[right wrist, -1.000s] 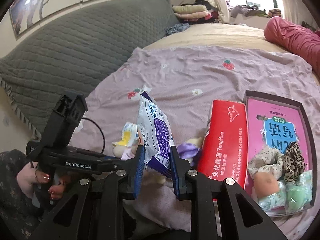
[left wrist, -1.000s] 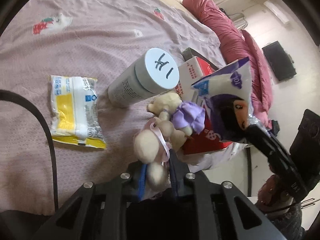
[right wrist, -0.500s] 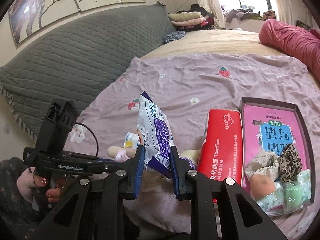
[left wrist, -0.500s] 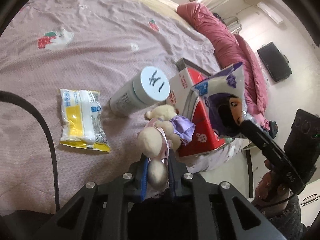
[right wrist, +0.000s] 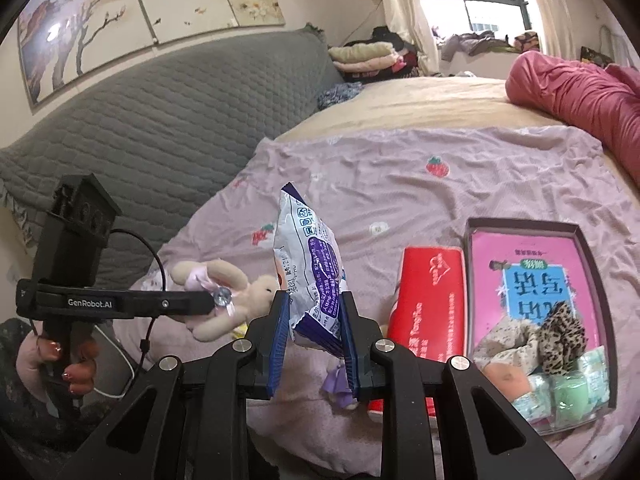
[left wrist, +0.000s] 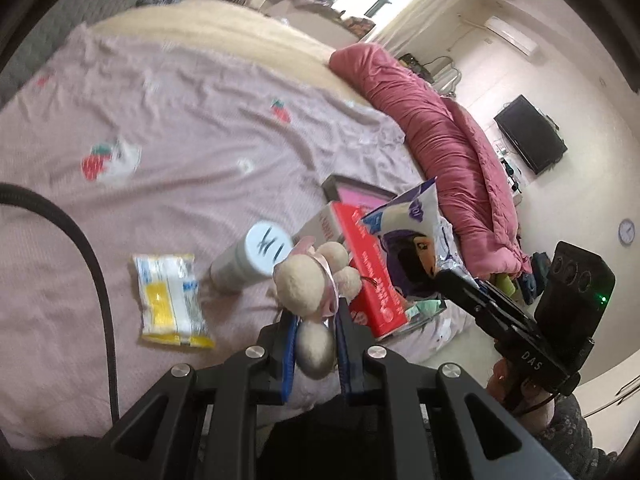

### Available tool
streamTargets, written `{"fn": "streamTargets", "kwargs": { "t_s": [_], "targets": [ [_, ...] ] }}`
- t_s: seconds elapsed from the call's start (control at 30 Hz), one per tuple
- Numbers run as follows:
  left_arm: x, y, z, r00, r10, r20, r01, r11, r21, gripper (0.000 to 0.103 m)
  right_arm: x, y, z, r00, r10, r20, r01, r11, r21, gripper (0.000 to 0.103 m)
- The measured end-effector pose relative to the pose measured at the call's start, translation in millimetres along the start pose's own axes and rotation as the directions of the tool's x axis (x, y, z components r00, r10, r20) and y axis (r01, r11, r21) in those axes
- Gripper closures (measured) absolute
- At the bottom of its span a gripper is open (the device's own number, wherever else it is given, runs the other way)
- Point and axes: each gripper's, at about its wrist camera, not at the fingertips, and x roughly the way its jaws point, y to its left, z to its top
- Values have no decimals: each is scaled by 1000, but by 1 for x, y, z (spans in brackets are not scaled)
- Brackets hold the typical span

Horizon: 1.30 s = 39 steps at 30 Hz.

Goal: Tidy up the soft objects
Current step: 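Lift and carry the wipes pack and small bear toward the pink book tray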

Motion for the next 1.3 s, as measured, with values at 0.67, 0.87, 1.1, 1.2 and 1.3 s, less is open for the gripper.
{"fn": "streamTargets", "kwargs": {
  "t_s": [0.67,0.87,1.1,1.2,1.3],
  "targets": [
    [14,-111,24,999,25,48,-36,973,229,86,-78,-19,13,980,-146,136,144,989,24,78],
    [25,-144,27,999,14,41,-26,955,296,86,-109,-35,13,960,-212,181,205,977,53,78],
    [36,-169,31,1000,7,27,-16,937,348,86,-136,-54,11,937,-269,221,253,962,100,78],
    [43,-177,32,1000,6,15,-11,932,362,85,-146,-62,9,928,-292,232,270,955,123,78],
    [59,-186,33,1000,12,-7,-9,926,378,86,-152,-74,7,918,-320,234,291,945,149,78]
  ]
}}
